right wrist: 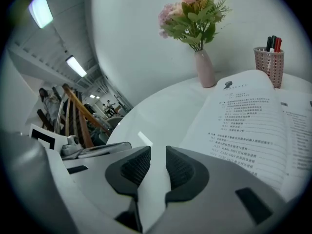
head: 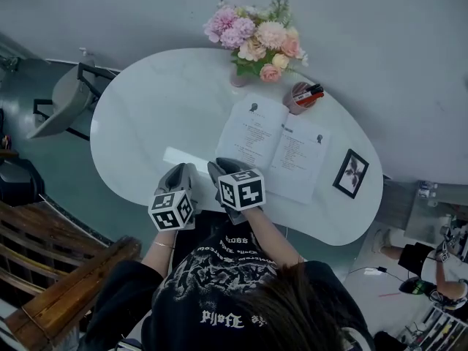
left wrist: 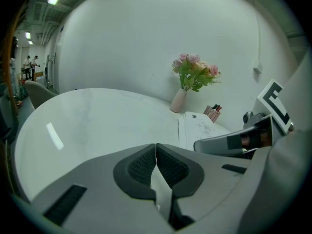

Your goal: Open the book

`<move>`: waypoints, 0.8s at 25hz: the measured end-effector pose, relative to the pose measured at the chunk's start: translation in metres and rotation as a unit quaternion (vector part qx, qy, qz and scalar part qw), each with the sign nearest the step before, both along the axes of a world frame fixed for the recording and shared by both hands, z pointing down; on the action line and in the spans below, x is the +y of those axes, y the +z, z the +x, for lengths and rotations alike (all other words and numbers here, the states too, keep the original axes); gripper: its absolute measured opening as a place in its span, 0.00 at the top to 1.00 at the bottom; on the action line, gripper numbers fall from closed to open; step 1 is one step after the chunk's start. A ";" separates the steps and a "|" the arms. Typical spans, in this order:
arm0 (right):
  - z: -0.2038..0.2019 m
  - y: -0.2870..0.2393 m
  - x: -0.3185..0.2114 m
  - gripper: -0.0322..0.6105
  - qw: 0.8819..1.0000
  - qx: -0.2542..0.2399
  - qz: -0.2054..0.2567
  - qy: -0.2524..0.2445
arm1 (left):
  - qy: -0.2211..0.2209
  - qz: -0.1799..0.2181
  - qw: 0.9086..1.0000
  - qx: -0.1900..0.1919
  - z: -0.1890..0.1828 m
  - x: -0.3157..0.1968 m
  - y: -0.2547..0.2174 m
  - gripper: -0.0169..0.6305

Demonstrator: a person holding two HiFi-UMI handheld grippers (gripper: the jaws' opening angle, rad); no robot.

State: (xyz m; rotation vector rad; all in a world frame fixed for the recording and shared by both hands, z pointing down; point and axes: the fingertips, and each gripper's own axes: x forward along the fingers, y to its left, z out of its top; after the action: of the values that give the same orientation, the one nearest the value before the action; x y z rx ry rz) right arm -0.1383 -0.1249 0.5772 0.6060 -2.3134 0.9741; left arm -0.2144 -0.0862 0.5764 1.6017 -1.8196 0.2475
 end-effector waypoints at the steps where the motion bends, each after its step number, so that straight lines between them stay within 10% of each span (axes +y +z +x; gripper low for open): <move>1: 0.002 -0.006 -0.001 0.77 1.000 -0.007 0.006 0.001 | 0.003 0.002 1.000 -0.001 0.003 -0.001 -0.002 0.94; 20: 0.130 -0.073 -0.032 0.77 0.981 -0.043 0.116 0.148 | 0.112 0.072 0.991 -0.001 0.112 -0.030 -0.050 0.94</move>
State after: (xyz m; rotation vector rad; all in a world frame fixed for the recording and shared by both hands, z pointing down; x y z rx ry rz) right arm -0.0085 -0.1573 0.5037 1.0471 -2.4820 0.8778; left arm -0.1019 -0.1167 0.5262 1.9111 -1.6911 0.2221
